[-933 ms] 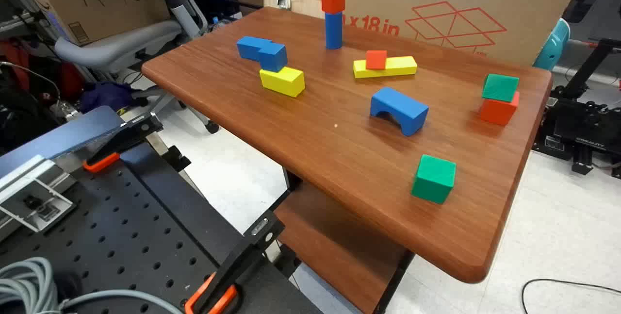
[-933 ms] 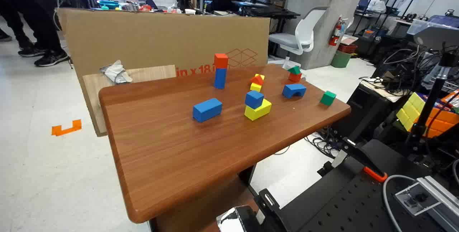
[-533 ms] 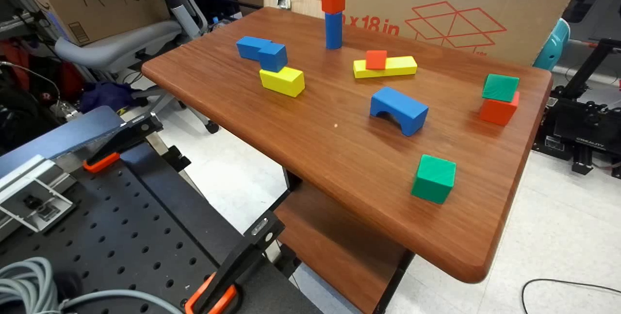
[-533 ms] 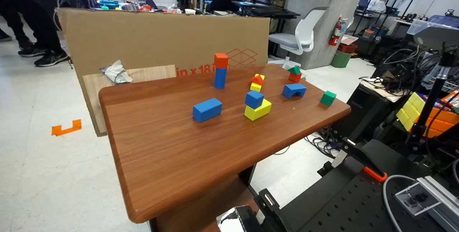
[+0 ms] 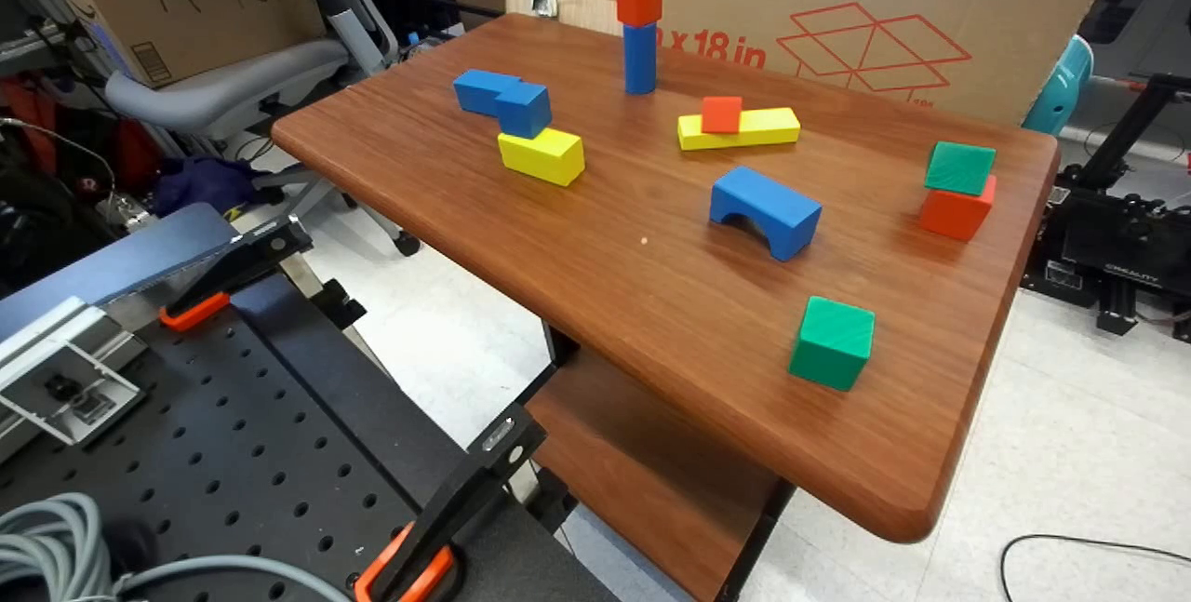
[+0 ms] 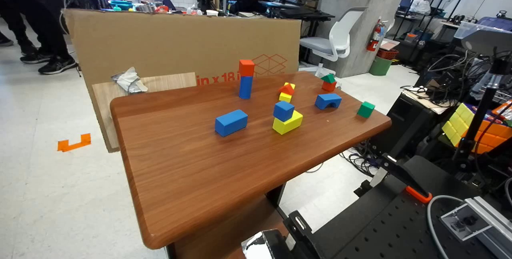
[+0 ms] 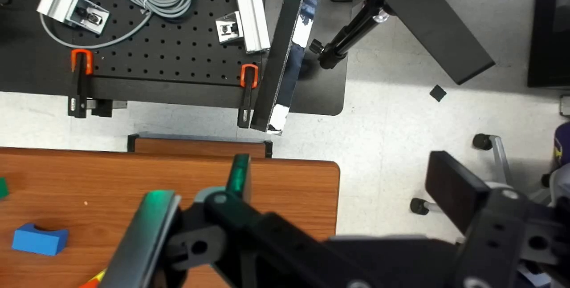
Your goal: Move the blue rectangular block backwards
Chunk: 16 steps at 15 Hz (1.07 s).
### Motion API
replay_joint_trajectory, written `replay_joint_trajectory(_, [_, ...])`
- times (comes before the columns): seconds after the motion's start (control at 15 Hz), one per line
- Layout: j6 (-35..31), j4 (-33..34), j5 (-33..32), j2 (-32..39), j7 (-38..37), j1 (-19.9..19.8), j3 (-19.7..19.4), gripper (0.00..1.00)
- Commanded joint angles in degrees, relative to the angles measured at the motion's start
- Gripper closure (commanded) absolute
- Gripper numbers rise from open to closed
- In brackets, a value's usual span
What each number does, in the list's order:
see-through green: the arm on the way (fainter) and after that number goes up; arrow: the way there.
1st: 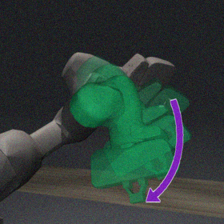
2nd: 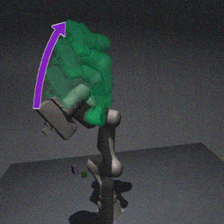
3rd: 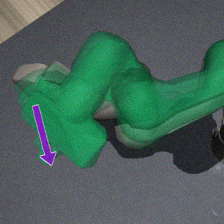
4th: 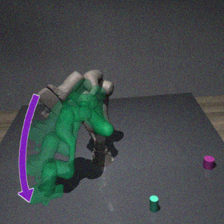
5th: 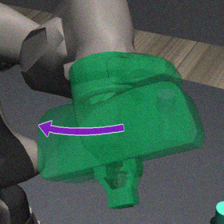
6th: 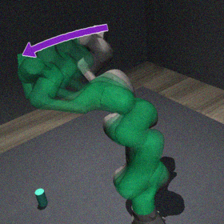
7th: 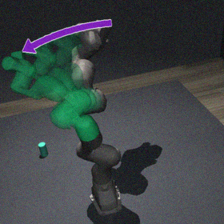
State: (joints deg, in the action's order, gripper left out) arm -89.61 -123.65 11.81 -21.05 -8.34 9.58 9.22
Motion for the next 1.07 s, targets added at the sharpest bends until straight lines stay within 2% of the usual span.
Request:
replay_joint_trajectory(0.0, [-1.2, 1.4, 0.2, 2.7, -1.2, -1.2, 0.3, 0.00])
replay_joint_trajectory(0.13, [-2.9, 2.1, 0.0, 4.8, -2.6, -2.0, 0.1, 0.00])
replay_joint_trajectory(0.33, [-9.4, 1.8, -1.0, 8.3, -3.9, -2.8, 0.2, 0.00])
replay_joint_trajectory(0.8, [-26.1, -0.2, -6.0, 17.7, -0.1, -3.4, -1.2, 0.00])
replay_joint_trajectory(1.0, [-33.8, -2.1, -9.2, 21.1, 4.8, -3.6, -2.2, 0.00])
